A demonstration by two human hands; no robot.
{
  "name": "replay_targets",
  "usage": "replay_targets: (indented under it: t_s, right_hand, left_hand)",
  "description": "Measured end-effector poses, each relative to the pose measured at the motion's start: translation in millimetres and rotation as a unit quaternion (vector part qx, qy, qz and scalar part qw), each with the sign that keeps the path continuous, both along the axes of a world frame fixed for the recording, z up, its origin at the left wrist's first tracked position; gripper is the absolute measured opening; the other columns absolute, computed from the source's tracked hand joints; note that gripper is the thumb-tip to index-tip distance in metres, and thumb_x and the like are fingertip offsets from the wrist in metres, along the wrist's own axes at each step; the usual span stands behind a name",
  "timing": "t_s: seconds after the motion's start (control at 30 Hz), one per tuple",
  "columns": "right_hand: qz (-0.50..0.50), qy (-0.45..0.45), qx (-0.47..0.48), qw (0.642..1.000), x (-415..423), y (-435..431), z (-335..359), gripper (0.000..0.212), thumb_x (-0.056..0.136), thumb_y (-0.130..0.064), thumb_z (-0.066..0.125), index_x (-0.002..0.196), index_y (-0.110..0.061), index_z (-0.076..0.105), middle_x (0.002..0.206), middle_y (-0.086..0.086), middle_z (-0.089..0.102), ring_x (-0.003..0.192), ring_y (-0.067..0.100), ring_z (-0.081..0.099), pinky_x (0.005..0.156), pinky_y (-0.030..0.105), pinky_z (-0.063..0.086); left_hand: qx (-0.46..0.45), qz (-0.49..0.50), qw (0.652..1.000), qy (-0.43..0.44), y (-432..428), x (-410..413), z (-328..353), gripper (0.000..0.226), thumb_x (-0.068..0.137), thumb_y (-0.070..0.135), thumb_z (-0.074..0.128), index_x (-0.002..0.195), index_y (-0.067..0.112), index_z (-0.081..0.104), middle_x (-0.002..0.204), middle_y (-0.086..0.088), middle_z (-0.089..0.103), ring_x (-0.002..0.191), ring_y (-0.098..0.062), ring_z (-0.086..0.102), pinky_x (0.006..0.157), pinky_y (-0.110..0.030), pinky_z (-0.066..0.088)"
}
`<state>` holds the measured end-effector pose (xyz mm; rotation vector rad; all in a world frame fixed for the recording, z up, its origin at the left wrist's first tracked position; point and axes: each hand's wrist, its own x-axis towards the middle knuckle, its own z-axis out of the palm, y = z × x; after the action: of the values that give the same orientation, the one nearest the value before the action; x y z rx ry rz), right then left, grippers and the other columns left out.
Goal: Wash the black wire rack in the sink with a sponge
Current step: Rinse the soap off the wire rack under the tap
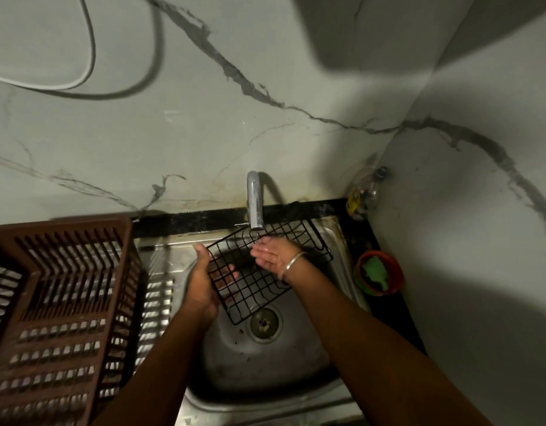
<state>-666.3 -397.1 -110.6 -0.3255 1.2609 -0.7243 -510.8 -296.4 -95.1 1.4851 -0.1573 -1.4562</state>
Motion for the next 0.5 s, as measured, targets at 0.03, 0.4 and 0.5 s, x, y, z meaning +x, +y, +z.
replay_targets:
  t_s: [0.03,0.4,0.5]
  right_hand:
    - [-0.014,-0.001,0.001,1.0,2,0,-1,0.037,0.107,-0.012,0.043,0.139,0.002,0.054,0.148,0.021,0.057,0.138,0.034,0.056,0.089,0.035,0.055]
    - [-0.186,-0.12,-0.041,0.974,7,7,-4,0.037,0.108,-0.014,0.044,0.141,0.0,0.052,0.112,0.015,0.067,0.102,0.028,0.067,0.099,0.04,0.054]
    - [-0.23,-0.157,-0.051,0.959,12,10,-1,0.034,0.106,-0.015,0.043,0.136,-0.004,0.055,0.127,0.02,0.067,0.115,0.034,0.068,0.107,0.047,0.053]
  left_hand:
    - [0.0,-0.001,1.0,0.004,2,-1,-1,0.094,0.083,0.095,0.041,0.125,0.018,0.074,0.123,-0.017,0.076,0.115,-0.038,0.07,0.109,-0.065,0.044]
    - [-0.025,0.012,0.996,0.08,36,1,-29,0.07,0.099,0.08,0.036,0.074,0.03,0.079,0.097,-0.01,0.074,0.095,-0.032,0.068,0.099,-0.061,0.047]
    - [-0.034,0.029,0.993,0.11,48,0,-34,0.068,0.1,0.078,0.035,0.073,0.032,0.078,0.098,-0.01,0.072,0.096,-0.033,0.069,0.095,-0.061,0.051]
